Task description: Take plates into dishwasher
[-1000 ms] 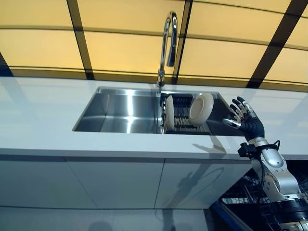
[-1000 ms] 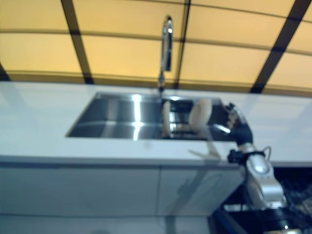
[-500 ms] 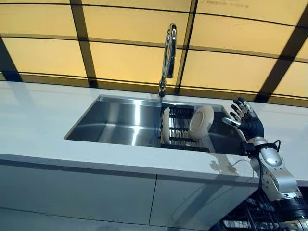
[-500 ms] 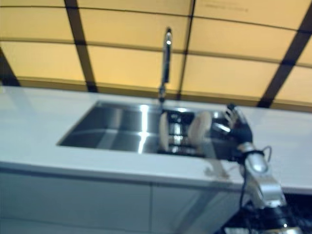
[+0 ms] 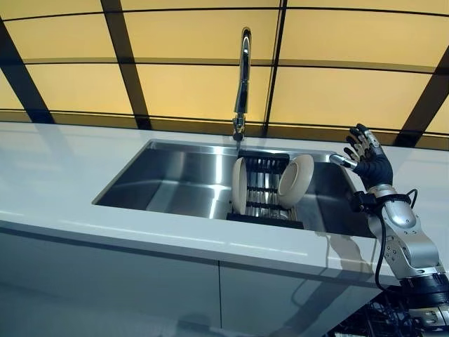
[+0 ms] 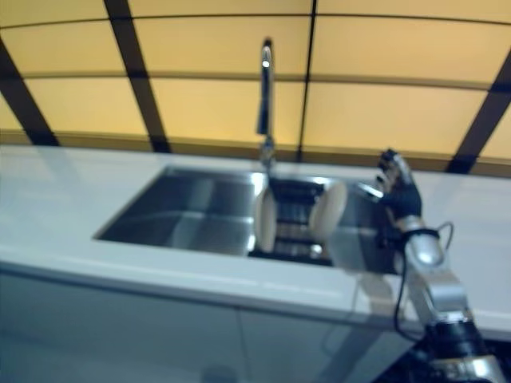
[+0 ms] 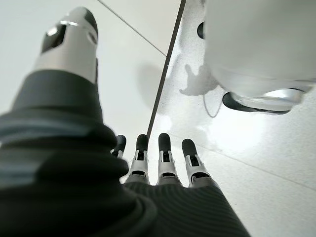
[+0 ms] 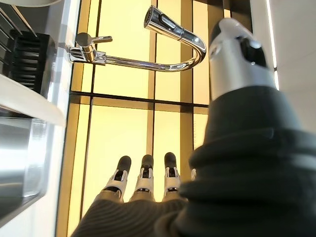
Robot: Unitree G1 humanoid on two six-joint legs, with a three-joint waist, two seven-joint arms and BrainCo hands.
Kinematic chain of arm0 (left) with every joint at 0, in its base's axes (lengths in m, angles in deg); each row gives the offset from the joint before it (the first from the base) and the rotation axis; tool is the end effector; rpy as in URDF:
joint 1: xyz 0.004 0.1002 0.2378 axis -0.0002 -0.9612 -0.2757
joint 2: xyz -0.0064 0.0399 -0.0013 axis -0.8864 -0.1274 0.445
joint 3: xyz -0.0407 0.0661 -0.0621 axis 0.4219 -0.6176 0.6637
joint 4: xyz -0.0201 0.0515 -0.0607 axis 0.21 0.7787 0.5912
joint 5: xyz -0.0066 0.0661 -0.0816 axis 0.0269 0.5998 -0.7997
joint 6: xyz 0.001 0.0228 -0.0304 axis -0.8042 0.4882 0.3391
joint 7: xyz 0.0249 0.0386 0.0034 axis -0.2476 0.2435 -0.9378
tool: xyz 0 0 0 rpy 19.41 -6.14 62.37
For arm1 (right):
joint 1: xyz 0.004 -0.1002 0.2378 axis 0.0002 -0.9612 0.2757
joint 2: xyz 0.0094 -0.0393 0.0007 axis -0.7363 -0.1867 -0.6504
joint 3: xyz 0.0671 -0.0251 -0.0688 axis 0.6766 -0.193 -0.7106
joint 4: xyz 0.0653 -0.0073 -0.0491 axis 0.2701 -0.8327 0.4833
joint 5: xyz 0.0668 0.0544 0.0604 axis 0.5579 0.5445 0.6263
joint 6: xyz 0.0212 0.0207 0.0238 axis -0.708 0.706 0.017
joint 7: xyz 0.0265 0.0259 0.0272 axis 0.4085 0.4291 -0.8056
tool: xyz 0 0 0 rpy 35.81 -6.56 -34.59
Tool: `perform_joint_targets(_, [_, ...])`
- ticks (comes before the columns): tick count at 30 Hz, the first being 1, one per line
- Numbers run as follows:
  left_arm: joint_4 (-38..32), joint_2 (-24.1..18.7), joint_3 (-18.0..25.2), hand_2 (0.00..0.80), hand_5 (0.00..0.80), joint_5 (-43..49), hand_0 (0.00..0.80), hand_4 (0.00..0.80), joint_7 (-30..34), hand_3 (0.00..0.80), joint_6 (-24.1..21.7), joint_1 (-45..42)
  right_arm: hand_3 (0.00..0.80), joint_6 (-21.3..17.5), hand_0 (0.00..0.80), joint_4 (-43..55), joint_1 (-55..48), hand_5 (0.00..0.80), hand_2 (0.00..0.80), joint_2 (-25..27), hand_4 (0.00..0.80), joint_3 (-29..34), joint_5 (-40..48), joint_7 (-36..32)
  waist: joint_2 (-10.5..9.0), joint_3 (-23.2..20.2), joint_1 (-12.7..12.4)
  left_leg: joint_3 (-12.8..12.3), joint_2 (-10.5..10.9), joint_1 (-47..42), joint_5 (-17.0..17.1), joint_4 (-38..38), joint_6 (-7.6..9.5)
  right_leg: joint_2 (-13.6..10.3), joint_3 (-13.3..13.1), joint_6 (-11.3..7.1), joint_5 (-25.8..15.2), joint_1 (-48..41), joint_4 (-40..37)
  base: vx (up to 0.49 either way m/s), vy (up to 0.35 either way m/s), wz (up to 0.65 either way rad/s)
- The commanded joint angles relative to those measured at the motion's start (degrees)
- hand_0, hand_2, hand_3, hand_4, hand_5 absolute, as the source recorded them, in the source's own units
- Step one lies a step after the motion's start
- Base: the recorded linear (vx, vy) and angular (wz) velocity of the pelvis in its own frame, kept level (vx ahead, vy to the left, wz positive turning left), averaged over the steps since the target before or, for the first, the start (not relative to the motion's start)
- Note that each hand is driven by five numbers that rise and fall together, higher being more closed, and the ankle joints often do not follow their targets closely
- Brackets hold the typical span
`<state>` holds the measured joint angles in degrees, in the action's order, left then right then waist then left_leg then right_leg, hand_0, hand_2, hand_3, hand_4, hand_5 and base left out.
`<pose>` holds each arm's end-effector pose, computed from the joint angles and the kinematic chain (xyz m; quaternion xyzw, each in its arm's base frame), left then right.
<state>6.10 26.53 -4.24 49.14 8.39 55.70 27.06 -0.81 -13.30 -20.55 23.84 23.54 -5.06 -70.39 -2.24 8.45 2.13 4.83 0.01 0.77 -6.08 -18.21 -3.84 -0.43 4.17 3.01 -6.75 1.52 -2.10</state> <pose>0.0797 0.2274 -0.1123 0.0007 0.5081 0.0878 0.8568 0.2648 -0.2560 0.1760 -0.0245 -0.1633 -0.0491 0.9851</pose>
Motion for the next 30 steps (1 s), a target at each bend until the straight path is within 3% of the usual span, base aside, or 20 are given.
perform_joint_targets(1, [-0.1,-3.0,-1.1,0.0,0.0,1.8,0.0,0.0,0.2,0.0,-0.8,-0.3,0.0,-0.6,0.0,1.8,2.4,0.0,0.0,1.4,0.0,1.6,0.2,1.3,-2.85,-2.2,-1.5,-2.4,0.3,0.1,5.2,3.6,0.95,-3.1,-2.0,-3.95,3.9,-2.8,3.6,0.076,0.072,0.12])
perform_joint_targets(3, [0.8,-3.0,-1.6,0.0,0.0,1.4,0.0,0.0,-0.3,0.0,-0.1,0.0,0.0,-0.4,0.0,0.9,2.8,0.0,0.0,1.3,0.0,1.0,0.0,1.5,-2.23,-2.5,-1.4,-2.6,-0.5,-1.1,5.3,11.1,0.77,-2.7,-2.1,-4.3,4.0,-2.8,3.1,0.078,0.088,0.03])
perform_joint_targets(6, [1.2,-2.5,-2.1,0.0,0.0,1.1,0.0,0.0,-0.9,0.0,0.0,0.2,0.0,-0.4,0.0,0.5,2.0,0.0,0.0,1.1,0.0,0.9,0.0,1.6,-1.82,-2.6,-1.2,-3.0,-0.8,-1.4,7.4,15.7,0.2,-2.4,-2.3,-4.65,4.1,-3.2,2.1,0.066,0.099,0.15])
perform_joint_targets(8, [1.2,-2.2,-2.3,0.0,0.0,0.4,0.0,0.0,-1.2,0.0,-0.3,0.3,0.0,-1.0,0.0,0.2,1.2,0.0,0.0,1.5,0.0,1.1,0.7,1.4,-1.86,-2.3,-0.9,-2.4,-0.5,-0.8,7.4,15.3,0.41,-2.3,-3.3,-4.81,3.7,-2.8,1.7,0.03,0.136,0.11])
perform_joint_targets(15, [-0.1,-3.0,-3.3,0.0,0.0,-1.7,0.0,0.0,-2.1,0.0,0.3,2.4,0.0,-1.1,0.0,-0.9,-1.2,0.0,0.0,1.6,0.0,2.5,3.0,-2.2,-1.89,-2.3,0.3,-5.2,-0.3,-1.4,7.9,19.2,1.64,-2.6,-2.9,-6.06,2.7,-1.0,1.2,0.005,0.098,-0.17])
perform_joint_targets(22, [-1.7,-3.6,-4.2,0.0,0.0,-2.3,0.0,0.0,-2.2,0.0,0.4,3.4,0.0,-1.3,0.0,-2.7,-2.3,0.0,0.0,1.5,0.0,3.2,5.2,-3.9,-2.44,-1.9,0.3,-6.0,-0.2,-2.4,7.8,21.2,2.54,-3.2,-2.7,-6.95,2.5,-0.6,1.6,0.005,0.029,-0.07])
perform_joint_targets(30, [-0.6,-4.2,-4.3,0.0,0.0,-1.8,0.0,0.0,-2.3,0.0,1.1,2.7,0.0,3.0,0.0,-3.3,-1.6,0.0,0.0,1.1,0.0,2.6,10.4,-5.4,-2.98,-1.8,-0.3,-6.7,-0.1,-2.8,7.1,21.0,3.15,-3.5,-3.0,-7.14,2.5,-1.3,1.2,0.004,0.004,-0.01])
